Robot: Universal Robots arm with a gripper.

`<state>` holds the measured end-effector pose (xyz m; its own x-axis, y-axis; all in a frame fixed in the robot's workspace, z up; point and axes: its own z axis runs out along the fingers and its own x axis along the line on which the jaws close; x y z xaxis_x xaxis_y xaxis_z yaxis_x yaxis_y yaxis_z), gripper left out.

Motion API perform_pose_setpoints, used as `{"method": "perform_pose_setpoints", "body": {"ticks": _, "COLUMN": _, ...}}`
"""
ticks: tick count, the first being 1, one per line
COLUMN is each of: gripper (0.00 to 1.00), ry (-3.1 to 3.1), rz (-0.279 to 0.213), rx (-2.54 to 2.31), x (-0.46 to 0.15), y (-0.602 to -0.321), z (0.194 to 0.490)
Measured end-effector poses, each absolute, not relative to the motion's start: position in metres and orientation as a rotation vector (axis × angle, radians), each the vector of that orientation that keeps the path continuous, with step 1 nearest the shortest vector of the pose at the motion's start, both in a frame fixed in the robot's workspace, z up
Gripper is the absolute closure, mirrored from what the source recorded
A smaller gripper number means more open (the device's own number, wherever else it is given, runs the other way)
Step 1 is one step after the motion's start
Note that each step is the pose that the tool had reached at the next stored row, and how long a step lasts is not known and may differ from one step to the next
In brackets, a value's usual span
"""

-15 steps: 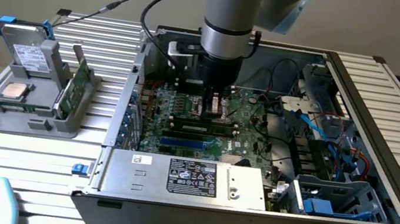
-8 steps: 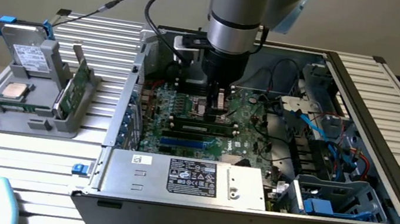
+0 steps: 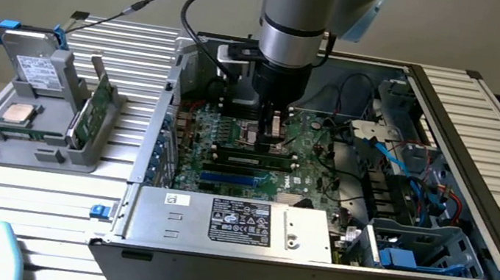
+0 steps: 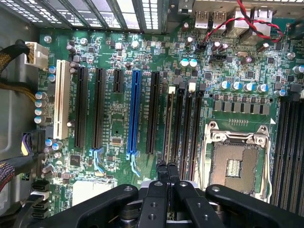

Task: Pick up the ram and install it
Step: 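Press down the ram until it locks into place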

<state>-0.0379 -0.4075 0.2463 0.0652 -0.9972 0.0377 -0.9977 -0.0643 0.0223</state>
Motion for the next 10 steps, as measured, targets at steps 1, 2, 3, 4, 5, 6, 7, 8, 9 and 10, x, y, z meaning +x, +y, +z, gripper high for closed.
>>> {"method": "perform_pose_setpoints", "body": {"ticks": 1, "gripper": 0.89, "ry": -2.119, "rz": 0.019, "rx": 2.261, "x": -0.038, "y": -0.4075, "z": 0.2463}}
{"method": "perform_pose_setpoints", "body": {"ticks": 2, "gripper": 0.89, "ry": -2.119, "rz": 0.019, "rx": 2.262, "x": -0.0379, "y": -0.4075, "z": 0.2463}}
{"method": "perform_pose_setpoints", "body": {"ticks": 3, "gripper": 0.89, "ry": -2.119, "rz": 0.019, "rx": 2.261, "x": -0.038, "y": -0.4075, "z": 0.2463}}
{"method": "perform_pose_setpoints", "body": {"ticks": 4, "gripper": 0.89, "ry": -2.119, "rz": 0.019, "rx": 2.261, "x": -0.038, "y": -0.4075, "z": 0.2463}}
{"method": "perform_pose_setpoints", "body": {"ticks": 5, "gripper": 0.89, "ry": -2.119, "rz": 0.019, "rx": 2.262, "x": -0.0379, "y": -0.4075, "z": 0.2463}}
{"method": "perform_pose_setpoints", "body": {"ticks": 6, "gripper": 0.89, "ry": -2.119, "rz": 0.019, "rx": 2.262, "x": -0.0379, "y": -0.4075, "z": 0.2463}}
{"method": "perform_pose_setpoints", "body": {"ticks": 7, "gripper": 0.89, "ry": -2.119, "rz": 0.019, "rx": 2.262, "x": -0.0379, "y": -0.4075, "z": 0.2463}}
{"method": "perform_pose_setpoints", "body": {"ticks": 8, "gripper": 0.89, "ry": -2.12, "rz": 0.019, "rx": 2.261, "x": -0.0379, "y": -0.4075, "z": 0.2463}}
{"method": "perform_pose_setpoints", "body": {"ticks": 9, "gripper": 0.89, "ry": -2.12, "rz": 0.019, "rx": 2.261, "x": -0.0379, "y": -0.4075, "z": 0.2463}}
{"method": "perform_pose_setpoints", "body": {"ticks": 10, "gripper": 0.89, "ry": -2.128, "rz": 0.019, "rx": 2.254, "x": -0.038, "y": -0.4075, "z": 0.2463}}
